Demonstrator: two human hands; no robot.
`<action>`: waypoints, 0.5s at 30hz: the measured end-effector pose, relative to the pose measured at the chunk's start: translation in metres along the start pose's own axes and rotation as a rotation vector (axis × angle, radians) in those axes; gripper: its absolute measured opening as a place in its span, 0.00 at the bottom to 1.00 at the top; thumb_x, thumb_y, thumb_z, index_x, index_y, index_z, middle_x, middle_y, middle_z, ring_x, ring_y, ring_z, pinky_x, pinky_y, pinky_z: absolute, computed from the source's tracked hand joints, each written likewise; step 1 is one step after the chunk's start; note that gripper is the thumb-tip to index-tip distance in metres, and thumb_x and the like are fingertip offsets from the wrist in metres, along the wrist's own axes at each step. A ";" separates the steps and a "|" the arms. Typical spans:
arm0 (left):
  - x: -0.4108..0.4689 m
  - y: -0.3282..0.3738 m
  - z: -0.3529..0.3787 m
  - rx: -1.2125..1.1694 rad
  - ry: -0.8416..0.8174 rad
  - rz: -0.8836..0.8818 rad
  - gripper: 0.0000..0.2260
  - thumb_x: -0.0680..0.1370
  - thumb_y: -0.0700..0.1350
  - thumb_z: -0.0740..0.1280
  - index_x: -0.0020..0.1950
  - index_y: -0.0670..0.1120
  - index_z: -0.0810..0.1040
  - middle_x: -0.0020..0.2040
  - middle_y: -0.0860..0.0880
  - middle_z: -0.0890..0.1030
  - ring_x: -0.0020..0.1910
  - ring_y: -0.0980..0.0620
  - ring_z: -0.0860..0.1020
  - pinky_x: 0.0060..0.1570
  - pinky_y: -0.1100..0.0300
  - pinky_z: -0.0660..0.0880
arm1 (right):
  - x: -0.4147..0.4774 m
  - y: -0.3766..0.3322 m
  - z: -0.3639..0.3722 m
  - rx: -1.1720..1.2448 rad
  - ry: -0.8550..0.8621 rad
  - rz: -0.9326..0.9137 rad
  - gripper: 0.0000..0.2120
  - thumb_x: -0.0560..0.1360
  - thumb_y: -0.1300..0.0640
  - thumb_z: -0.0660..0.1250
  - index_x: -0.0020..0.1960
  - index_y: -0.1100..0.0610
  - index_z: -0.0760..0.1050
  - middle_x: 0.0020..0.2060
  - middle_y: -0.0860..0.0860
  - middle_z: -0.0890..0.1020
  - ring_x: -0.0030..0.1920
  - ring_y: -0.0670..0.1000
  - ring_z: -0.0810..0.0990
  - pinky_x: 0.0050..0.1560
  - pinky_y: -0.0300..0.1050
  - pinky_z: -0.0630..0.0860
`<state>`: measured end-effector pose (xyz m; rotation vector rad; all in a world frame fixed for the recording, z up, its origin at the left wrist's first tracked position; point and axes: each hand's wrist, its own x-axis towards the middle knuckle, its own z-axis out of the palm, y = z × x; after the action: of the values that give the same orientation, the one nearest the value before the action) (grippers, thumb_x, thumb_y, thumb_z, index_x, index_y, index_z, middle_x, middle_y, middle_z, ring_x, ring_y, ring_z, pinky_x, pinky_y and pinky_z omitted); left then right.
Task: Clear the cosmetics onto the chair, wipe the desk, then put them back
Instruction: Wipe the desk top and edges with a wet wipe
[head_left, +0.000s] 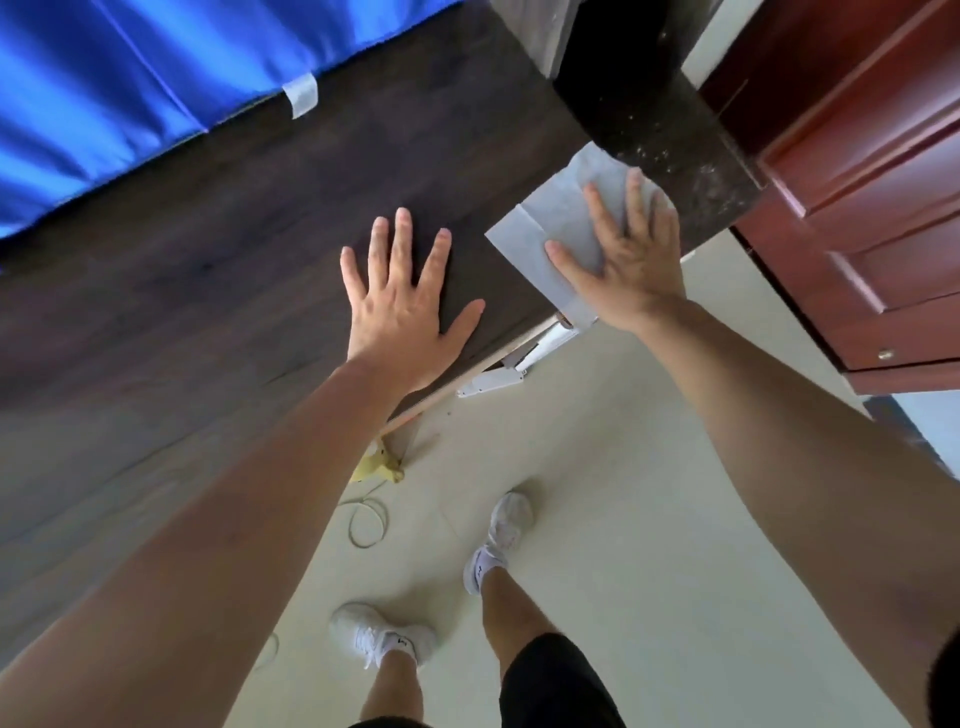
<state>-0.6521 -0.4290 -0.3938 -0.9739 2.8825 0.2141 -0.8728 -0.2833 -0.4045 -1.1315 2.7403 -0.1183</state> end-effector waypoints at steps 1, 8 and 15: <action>0.010 0.009 0.000 0.002 -0.002 -0.010 0.35 0.78 0.70 0.43 0.81 0.53 0.50 0.82 0.43 0.46 0.80 0.40 0.45 0.75 0.34 0.43 | 0.005 0.000 -0.003 -0.003 0.003 -0.031 0.43 0.73 0.22 0.41 0.82 0.44 0.48 0.81 0.60 0.50 0.79 0.67 0.52 0.78 0.65 0.50; 0.056 0.058 0.005 0.019 0.037 -0.124 0.34 0.80 0.69 0.42 0.81 0.54 0.51 0.82 0.44 0.49 0.80 0.41 0.46 0.76 0.35 0.43 | 0.023 0.014 -0.004 0.019 -0.021 -0.144 0.41 0.75 0.23 0.43 0.82 0.43 0.47 0.82 0.58 0.50 0.80 0.65 0.50 0.78 0.62 0.52; 0.054 0.060 0.004 0.037 0.028 -0.149 0.32 0.80 0.68 0.42 0.81 0.54 0.50 0.82 0.44 0.48 0.80 0.42 0.46 0.76 0.36 0.44 | 0.019 0.024 -0.003 0.085 0.070 -0.306 0.39 0.78 0.27 0.49 0.82 0.47 0.55 0.81 0.59 0.50 0.79 0.66 0.52 0.75 0.64 0.59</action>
<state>-0.7311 -0.4131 -0.3983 -1.1874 2.8106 0.1361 -0.9034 -0.2793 -0.4073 -1.5406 2.5712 -0.3160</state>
